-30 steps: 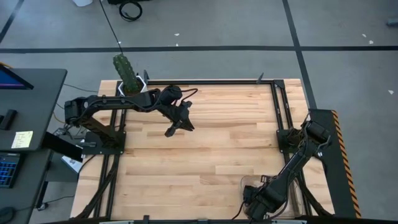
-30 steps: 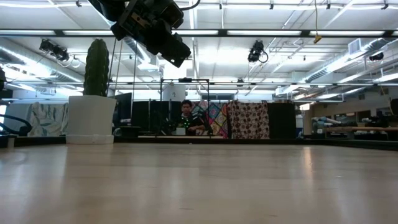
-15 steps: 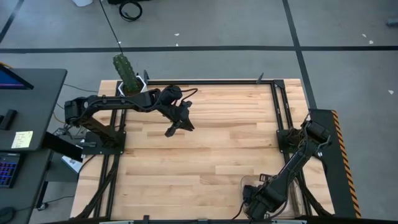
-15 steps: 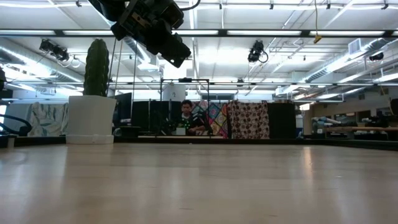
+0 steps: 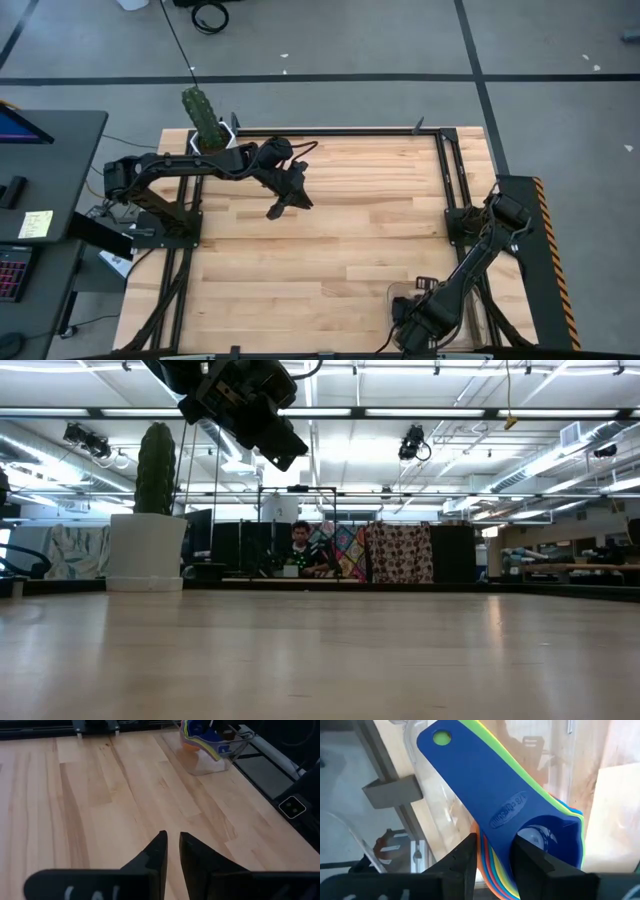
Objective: Nest measuring cups in basket
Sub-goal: Put the stacked measuring cups into the transparent bin, then return to Home Position
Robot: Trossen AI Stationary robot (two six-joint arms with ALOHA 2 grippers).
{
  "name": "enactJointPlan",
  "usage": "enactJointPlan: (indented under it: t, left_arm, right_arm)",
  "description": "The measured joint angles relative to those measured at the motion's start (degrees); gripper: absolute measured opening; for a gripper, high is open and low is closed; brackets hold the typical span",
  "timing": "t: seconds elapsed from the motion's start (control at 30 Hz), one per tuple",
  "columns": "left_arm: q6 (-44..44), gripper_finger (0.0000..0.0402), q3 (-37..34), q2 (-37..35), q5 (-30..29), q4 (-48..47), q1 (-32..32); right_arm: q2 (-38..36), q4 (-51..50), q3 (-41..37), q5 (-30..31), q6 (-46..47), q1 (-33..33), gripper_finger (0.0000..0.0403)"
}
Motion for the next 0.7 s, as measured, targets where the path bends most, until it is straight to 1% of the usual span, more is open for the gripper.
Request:
enactJointPlan:
  t: [0.1, 0.3, 0.4, 0.7]
  left_arm:
    - [-0.21, 0.0052, 0.0, 0.0, -0.02, 0.02, 0.0]
    - [-0.26, 0.0052, 0.0, 0.02, -0.07, 0.0, 0.0]
    - [-0.28, 0.0052, 0.0, 0.0, -0.09, 0.0, 0.0]
    - [-1.76, 0.0052, 0.0, 0.0, -0.07, 0.5, 0.0]
  right_arm:
    - [0.0, 0.19, 0.0, -1.0, 0.02, 0.0, 0.0114]
    - [-0.02, 1.45, 0.0, -0.18, 1.95, 0.0, 0.0114]
    - [-0.05, 1.43, 0.01, -1.27, 1.35, 0.0, 0.0114]
    - [-2.22, 1.53, 0.02, -1.07, 1.44, 0.0, 0.0114]
